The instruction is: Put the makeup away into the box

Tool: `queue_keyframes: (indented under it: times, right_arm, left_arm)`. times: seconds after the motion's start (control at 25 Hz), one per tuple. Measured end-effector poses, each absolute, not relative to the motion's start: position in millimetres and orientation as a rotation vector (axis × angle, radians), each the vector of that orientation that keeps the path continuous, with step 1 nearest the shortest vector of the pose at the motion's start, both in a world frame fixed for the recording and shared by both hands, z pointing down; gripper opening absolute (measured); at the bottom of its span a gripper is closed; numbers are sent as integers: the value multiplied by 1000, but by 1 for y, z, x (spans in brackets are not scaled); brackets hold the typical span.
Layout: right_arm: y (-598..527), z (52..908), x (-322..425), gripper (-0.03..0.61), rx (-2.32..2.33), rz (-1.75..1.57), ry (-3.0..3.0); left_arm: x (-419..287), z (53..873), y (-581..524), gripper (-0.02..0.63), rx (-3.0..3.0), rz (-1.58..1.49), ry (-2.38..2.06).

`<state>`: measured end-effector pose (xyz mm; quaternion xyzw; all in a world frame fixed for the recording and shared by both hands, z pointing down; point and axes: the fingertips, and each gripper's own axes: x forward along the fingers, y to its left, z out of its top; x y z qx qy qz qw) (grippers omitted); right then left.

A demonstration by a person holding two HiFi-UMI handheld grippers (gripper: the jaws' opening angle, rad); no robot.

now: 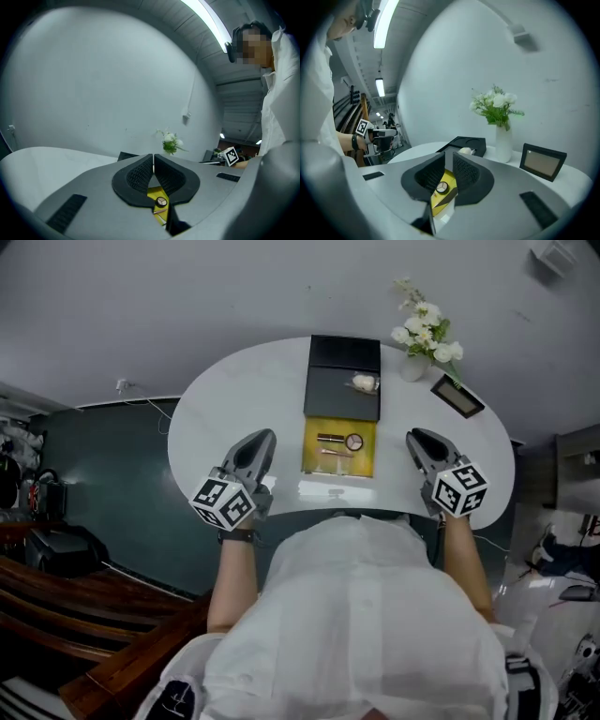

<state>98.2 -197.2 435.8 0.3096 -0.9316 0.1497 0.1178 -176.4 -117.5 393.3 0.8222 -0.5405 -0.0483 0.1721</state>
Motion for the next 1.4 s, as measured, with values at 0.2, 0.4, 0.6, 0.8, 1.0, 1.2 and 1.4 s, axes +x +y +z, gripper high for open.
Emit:
queue_keyframes:
  times: [0.2, 0.4, 0.6, 0.8, 1.0, 1.2, 1.4]
  right_arm:
    - [-189, 404, 124, 18, 1090, 373, -2800]
    - [-194, 379, 145, 11, 1221, 279, -2815]
    - [-194, 376, 156, 9, 1276, 246, -2766]
    - [-188, 380, 159, 9, 1284, 241, -2741]
    - [-185, 383, 159, 9, 1275, 242, -2725]
    - [-187, 381, 154, 9, 1253, 243, -2729]
    - [-186, 382, 151, 9, 1231, 209, -2703]
  left_arm:
    - [-175, 389, -118, 23, 2361, -124, -1538]
    - [-171, 386, -120, 23, 2389, -110, -1535]
    - [-167, 388, -120, 23, 2403, -96, -1522]
    - [-165, 389, -121, 23, 2413, -95, -1512]
    - [-166, 388, -120, 23, 2415, -95, -1506]
    - [-165, 388, -123, 23, 2413, -100, -1499]
    - [-161, 388, -125, 23, 2419, -97, -1484]
